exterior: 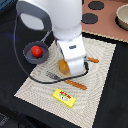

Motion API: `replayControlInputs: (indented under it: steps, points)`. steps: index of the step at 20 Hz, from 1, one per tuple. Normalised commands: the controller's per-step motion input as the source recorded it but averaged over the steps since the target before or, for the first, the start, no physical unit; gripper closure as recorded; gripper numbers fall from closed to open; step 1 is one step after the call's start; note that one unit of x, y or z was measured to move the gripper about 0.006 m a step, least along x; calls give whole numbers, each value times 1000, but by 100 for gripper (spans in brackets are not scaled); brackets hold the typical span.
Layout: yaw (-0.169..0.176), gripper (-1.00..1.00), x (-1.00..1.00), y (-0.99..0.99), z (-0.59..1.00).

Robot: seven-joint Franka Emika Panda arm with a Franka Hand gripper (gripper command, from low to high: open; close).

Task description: Interact with the objects in diverse but meaningful ways.

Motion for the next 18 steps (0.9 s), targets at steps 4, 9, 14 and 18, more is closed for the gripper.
replayControlInputs:
  steps: [4, 9, 14, 18]
  points:
    - [75, 100, 231, 288, 791]
    - [58, 100, 143, 326, 630]
    - [16, 100, -175, 466, 64]
    - [0, 100, -535, 554, -71]
